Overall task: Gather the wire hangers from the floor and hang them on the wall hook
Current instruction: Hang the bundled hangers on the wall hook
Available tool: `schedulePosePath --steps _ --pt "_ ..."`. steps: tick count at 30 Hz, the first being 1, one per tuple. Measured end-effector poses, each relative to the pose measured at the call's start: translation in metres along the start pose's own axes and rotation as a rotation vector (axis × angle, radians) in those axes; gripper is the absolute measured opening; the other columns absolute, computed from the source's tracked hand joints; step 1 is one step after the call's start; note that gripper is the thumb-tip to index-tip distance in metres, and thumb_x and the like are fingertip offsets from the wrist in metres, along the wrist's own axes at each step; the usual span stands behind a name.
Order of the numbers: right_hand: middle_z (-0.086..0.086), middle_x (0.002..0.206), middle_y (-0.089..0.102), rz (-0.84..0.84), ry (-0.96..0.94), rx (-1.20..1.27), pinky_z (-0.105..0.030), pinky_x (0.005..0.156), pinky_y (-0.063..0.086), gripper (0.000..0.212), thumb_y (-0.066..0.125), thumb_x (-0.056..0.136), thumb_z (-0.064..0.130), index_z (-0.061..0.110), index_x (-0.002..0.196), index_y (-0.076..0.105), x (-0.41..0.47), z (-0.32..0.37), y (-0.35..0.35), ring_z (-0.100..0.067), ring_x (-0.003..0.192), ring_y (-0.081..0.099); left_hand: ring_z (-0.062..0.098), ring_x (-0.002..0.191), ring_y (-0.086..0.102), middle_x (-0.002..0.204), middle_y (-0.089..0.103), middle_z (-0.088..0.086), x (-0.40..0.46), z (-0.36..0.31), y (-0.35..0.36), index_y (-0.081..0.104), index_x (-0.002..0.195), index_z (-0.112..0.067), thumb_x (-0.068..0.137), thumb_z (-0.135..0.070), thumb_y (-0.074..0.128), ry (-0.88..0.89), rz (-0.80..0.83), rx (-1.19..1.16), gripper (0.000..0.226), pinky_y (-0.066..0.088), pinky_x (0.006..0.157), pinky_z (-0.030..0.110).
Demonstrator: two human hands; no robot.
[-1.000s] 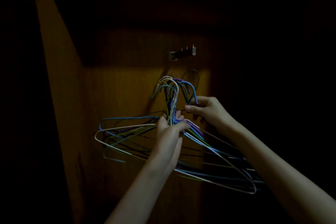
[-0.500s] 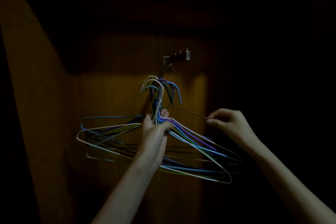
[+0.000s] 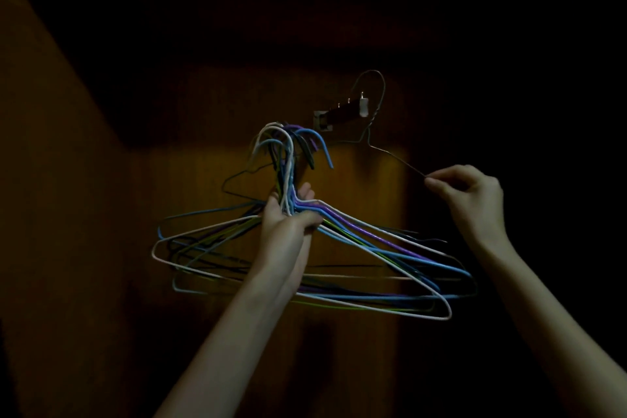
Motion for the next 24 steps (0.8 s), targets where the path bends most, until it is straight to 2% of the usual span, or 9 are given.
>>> schedulePosePath --steps 2,5,7,9,11,13,16,20,24 --pt "-0.005 0.092 0.064 0.014 0.020 -0.012 -0.010 0.073 0.037 0.007 0.067 0.083 0.011 0.011 0.089 0.071 0.008 -0.011 0.016 -0.015 0.090 0.057 0.029 0.128 0.045 0.137 0.046 0.022 0.005 0.001 0.001 0.022 0.143 -0.011 0.081 0.030 0.034 0.011 -0.009 0.036 0.075 0.049 0.077 0.028" --pt "-0.006 0.094 0.063 0.045 0.059 -0.011 -0.017 0.073 0.037 0.009 0.066 0.084 0.012 0.008 0.090 0.071 0.020 -0.032 0.039 -0.015 0.092 0.056 0.023 0.118 0.051 0.133 0.050 0.019 0.013 0.002 0.000 0.015 0.148 -0.010 0.082 0.029 0.036 0.017 -0.011 0.052 0.080 0.050 0.077 0.028" --pt "-0.006 0.095 0.064 0.073 0.084 0.007 -0.021 0.079 0.037 0.009 0.066 0.084 0.012 0.008 0.091 0.070 0.031 -0.046 0.056 -0.015 0.094 0.056 0.021 0.113 0.054 0.127 0.052 0.017 0.016 0.001 0.001 0.013 0.149 -0.012 0.083 0.027 0.036 0.014 0.000 0.046 0.081 0.050 0.084 0.029" --pt "-0.006 0.096 0.064 0.094 0.104 0.016 -0.023 0.080 0.038 0.010 0.066 0.084 0.013 0.008 0.092 0.070 0.043 -0.057 0.071 -0.014 0.094 0.055 0.022 0.117 0.053 0.128 0.051 0.017 0.020 0.000 0.002 0.011 0.150 -0.012 0.083 0.027 0.037 0.015 -0.003 0.034 0.082 0.046 0.093 0.030" --pt "-0.004 0.095 0.063 0.118 0.117 0.023 -0.024 0.080 0.038 0.010 0.067 0.083 0.013 0.008 0.091 0.070 0.054 -0.065 0.086 -0.013 0.093 0.054 0.024 0.122 0.051 0.133 0.049 0.018 0.026 -0.001 0.000 0.010 0.151 -0.012 0.083 0.027 0.038 0.022 -0.024 0.030 0.083 0.045 0.095 0.031" --pt "-0.003 0.092 0.063 0.151 0.131 0.042 -0.024 0.078 0.038 0.007 0.067 0.083 0.013 0.009 0.088 0.070 0.065 -0.072 0.103 -0.012 0.090 0.054 0.022 0.119 0.052 0.130 0.051 0.016 0.032 -0.002 0.000 0.013 0.150 -0.011 0.082 0.027 0.039 0.032 -0.022 0.039 0.082 0.049 0.089 0.028" --pt "-0.005 0.095 0.066 0.175 0.162 0.058 -0.027 0.078 0.043 0.003 0.069 0.082 0.014 0.014 0.084 0.068 0.077 -0.085 0.125 -0.015 0.091 0.057 0.019 0.109 0.056 0.113 0.056 0.010 0.038 -0.005 -0.001 0.019 0.149 -0.009 0.083 0.025 0.040 0.063 -0.021 0.056 0.077 0.054 0.077 0.021" --pt "-0.008 0.102 0.067 0.225 0.177 0.021 -0.032 0.085 0.046 0.007 0.067 0.083 0.013 0.010 0.089 0.070 0.089 -0.101 0.150 -0.020 0.098 0.059 0.021 0.114 0.054 0.122 0.053 0.012 0.045 -0.006 -0.002 0.021 0.148 -0.009 0.083 0.025 0.041 0.083 -0.037 0.085 0.075 0.053 0.077 0.024" --pt "-0.010 0.102 0.067 0.271 0.232 0.015 -0.033 0.080 0.048 0.008 0.065 0.084 0.012 0.009 0.091 0.069 0.092 -0.116 0.166 -0.021 0.095 0.061 0.020 0.112 0.055 0.127 0.052 0.014 0.050 -0.007 -0.003 0.024 0.147 -0.009 0.083 0.026 0.040 0.101 -0.055 0.095 0.074 0.051 0.079 0.026"
Point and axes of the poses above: each hand's wrist, its own x-axis towards the middle knuckle, its own y-axis out of the palm, z = x × y, the point moved 7 cm from there along x, towards the middle knuckle
